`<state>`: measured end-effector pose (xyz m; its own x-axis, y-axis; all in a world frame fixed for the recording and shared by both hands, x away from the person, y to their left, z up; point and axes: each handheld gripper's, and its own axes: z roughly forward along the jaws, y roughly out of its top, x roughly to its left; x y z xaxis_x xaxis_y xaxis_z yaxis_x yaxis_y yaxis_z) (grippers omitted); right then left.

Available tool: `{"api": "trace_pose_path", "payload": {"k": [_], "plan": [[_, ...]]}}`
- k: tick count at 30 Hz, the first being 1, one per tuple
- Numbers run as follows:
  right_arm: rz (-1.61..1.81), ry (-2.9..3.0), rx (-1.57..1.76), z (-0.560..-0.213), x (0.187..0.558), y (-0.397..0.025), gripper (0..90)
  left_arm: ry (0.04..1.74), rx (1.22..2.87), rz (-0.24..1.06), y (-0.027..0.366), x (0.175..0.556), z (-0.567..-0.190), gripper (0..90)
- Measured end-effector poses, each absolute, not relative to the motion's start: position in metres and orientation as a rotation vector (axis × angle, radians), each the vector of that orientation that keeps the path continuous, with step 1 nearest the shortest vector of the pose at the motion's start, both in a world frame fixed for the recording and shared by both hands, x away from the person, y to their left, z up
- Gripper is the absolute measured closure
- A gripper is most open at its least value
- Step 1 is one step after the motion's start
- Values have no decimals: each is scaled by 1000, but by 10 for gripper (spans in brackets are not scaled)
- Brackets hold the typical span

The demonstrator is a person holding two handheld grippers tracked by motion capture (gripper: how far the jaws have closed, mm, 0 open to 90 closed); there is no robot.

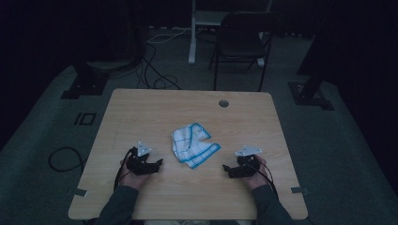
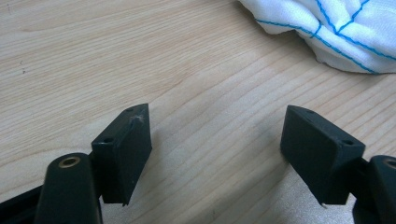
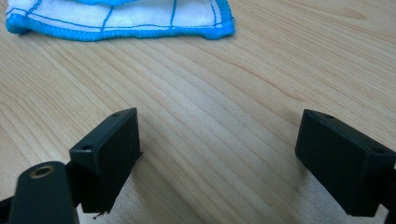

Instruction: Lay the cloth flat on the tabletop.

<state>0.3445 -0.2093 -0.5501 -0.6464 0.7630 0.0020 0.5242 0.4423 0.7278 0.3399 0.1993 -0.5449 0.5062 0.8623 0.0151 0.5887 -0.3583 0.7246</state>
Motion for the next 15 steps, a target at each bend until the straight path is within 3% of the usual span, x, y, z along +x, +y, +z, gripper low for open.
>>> {"api": "trace_pose_path", "payload": {"k": [15], "plan": [[1025, 2370, 1102, -550, 344, -209, 139, 1178, 2070, 530, 202, 338, -544, 387]]}}
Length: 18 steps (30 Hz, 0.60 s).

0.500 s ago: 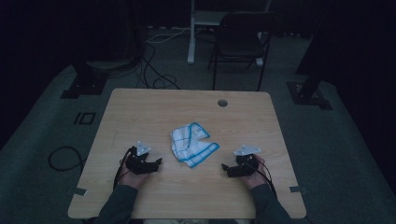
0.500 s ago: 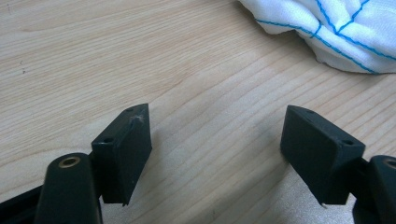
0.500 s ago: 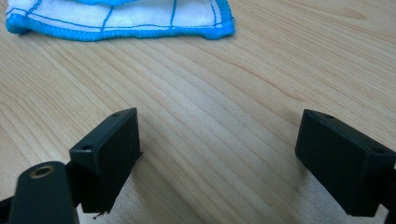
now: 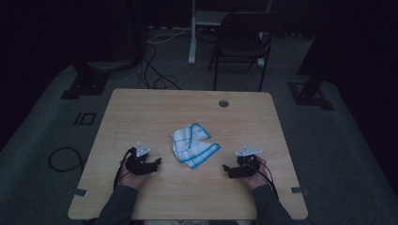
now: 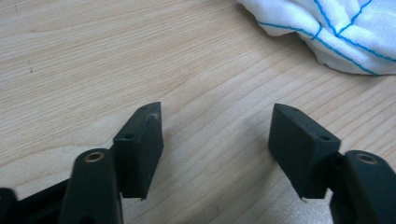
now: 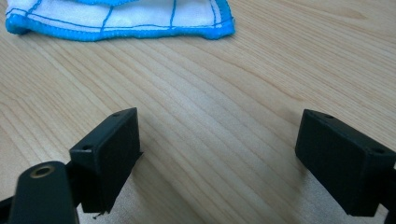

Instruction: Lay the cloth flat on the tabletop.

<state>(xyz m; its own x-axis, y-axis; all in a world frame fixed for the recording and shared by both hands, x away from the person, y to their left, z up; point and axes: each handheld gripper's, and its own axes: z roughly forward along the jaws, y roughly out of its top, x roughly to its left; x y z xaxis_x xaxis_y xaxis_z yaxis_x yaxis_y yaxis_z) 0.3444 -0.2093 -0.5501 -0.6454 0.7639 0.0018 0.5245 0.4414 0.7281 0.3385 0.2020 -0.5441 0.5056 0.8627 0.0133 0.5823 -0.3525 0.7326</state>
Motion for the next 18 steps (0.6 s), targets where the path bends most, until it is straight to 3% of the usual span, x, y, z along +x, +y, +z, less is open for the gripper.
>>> {"api": "trace_pose_path", "payload": {"k": [9, 18], "plan": [[1021, 2371, 1108, -550, 345, -209, 141, 1178, 2095, 502, 204, 338, -540, 466], [1006, 2376, 1118, -548, 345, -208, 153, 1147, 2093, 502, 199, 335, -531, 469]]}}
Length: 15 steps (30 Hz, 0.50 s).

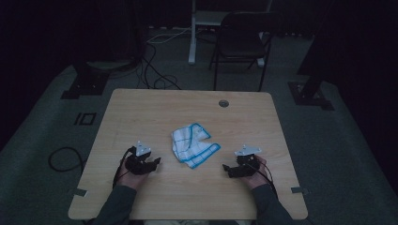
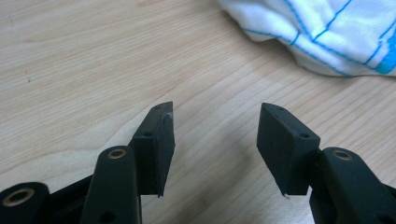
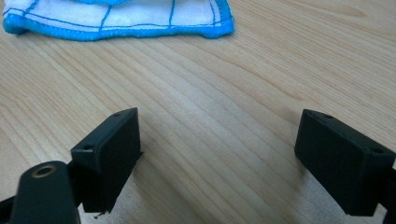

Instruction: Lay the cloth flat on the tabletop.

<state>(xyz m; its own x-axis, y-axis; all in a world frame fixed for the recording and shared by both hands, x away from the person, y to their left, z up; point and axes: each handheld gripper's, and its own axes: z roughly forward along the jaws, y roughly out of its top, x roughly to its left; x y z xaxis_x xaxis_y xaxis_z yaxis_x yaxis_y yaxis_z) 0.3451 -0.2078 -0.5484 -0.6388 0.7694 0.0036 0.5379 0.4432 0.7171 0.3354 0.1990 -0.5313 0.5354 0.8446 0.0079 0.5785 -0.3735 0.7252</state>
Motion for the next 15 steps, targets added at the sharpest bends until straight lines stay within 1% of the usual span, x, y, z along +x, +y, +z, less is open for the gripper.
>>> {"api": "trace_pose_path", "payload": {"k": [5, 9, 15], "plan": [[986, 2376, 1143, -545, 345, -209, 234, 1129, 2096, 498, 197, 335, -528, 470], [980, 2382, 1137, -544, 344, -209, 253, 1111, 2100, 491, 194, 334, -526, 476], [995, 2365, 1099, -535, 341, -203, 311, 1074, 2099, 485, 186, 334, -519, 485]]}}
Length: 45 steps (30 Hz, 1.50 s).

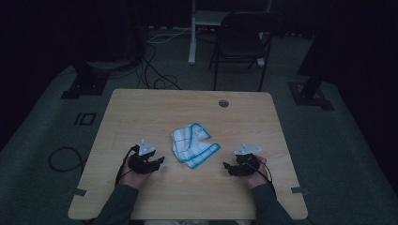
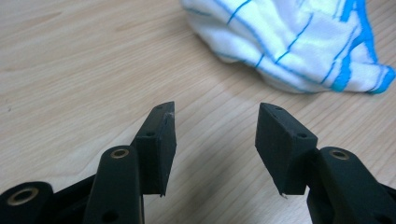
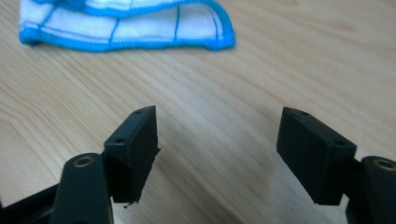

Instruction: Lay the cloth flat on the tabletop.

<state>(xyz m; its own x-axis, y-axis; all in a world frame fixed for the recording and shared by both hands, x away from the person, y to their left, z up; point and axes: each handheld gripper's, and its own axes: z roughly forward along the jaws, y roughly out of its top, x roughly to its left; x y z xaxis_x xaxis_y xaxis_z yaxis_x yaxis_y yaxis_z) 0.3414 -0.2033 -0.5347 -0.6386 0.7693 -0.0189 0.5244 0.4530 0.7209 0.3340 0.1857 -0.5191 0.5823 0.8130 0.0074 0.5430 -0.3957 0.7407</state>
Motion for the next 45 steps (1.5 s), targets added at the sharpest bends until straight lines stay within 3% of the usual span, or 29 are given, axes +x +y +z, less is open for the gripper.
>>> {"api": "trace_pose_path", "payload": {"k": [17, 22, 38, 45], "plan": [[1048, 2333, 1013, -518, 345, -181, 467, 913, 2137, 483, 148, 336, -499, 501], [1051, 2327, 1000, -514, 349, -176, 510, 868, 2166, 461, 135, 338, -501, 556], [1049, 2316, 1050, -518, 356, -177, 513, 770, 2251, 473, 98, 345, -509, 556], [1062, 2319, 1058, -520, 358, -177, 496, 705, 2300, 519, 78, 347, -515, 499]]}}
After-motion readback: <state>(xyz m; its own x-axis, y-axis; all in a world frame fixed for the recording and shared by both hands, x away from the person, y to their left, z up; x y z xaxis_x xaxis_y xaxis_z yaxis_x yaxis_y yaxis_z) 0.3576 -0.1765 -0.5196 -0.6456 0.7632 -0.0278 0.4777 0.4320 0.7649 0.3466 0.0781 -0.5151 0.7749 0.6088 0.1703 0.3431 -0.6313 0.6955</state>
